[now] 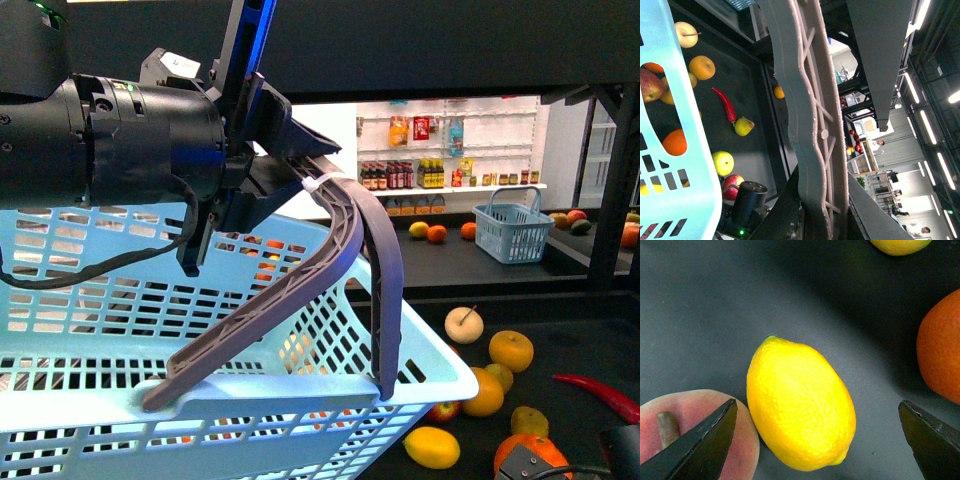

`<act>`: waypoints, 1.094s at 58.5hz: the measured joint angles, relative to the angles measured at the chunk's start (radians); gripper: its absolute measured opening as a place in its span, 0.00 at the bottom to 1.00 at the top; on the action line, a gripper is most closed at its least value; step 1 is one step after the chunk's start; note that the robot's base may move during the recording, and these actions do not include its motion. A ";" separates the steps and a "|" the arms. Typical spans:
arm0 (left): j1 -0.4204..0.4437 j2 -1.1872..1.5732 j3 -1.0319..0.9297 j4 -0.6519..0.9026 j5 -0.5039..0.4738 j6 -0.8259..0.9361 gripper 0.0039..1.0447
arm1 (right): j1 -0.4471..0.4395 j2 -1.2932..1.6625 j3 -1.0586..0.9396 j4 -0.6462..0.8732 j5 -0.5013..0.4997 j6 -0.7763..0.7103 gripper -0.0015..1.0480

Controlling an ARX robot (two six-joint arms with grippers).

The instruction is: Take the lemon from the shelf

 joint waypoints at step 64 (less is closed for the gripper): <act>0.000 0.000 0.000 0.000 0.000 0.000 0.10 | 0.029 0.098 0.164 -0.235 -0.031 0.065 0.93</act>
